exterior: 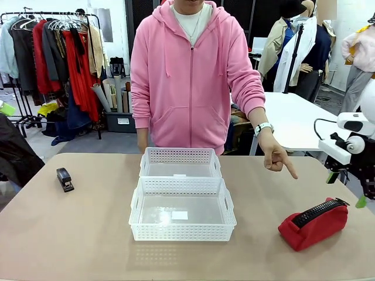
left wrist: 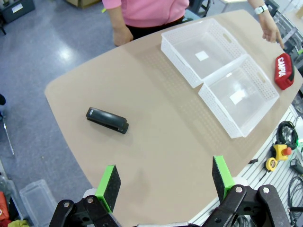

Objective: Distribute items into two baskets.
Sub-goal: Pick up the Pencil pouch that the person points to.

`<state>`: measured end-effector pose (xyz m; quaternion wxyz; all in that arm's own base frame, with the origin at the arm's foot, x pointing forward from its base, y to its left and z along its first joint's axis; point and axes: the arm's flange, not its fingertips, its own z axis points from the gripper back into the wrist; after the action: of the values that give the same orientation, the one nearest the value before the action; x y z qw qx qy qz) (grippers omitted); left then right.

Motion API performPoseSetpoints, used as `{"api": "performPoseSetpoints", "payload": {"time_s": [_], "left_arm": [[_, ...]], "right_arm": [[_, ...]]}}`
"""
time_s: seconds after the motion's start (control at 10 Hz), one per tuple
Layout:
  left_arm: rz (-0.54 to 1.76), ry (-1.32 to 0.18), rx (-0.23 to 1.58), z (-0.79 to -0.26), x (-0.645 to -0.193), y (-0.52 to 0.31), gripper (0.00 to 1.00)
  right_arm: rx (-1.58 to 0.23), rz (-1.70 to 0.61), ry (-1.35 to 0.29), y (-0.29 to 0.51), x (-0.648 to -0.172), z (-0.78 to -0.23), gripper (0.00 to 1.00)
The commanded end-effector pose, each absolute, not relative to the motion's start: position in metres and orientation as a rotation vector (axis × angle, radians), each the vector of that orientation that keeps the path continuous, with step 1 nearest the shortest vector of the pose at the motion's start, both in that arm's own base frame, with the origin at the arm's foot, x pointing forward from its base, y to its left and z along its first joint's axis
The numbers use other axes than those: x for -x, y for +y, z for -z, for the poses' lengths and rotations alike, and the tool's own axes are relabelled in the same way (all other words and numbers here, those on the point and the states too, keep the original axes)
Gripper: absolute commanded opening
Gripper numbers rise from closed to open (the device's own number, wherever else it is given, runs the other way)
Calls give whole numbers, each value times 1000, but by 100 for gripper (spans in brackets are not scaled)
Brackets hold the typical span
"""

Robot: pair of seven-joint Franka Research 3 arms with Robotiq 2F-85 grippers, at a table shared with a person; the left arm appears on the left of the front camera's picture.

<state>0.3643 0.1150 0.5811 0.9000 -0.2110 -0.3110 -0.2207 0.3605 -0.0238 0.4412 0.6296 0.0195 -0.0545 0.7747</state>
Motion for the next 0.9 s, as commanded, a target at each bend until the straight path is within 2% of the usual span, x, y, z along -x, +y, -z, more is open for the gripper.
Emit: {"api": "performPoseSetpoints", "payload": {"time_s": [0.0,0.8], "left_arm": [[461,-653,452,-581,-364,115,100],[461,-653,452,-581,-364,115,100]], "right_arm": [[-45,-1815,-109,-24,-368,-425,100],[-122,-1833,-35,-15,-386,-363,100]]}}
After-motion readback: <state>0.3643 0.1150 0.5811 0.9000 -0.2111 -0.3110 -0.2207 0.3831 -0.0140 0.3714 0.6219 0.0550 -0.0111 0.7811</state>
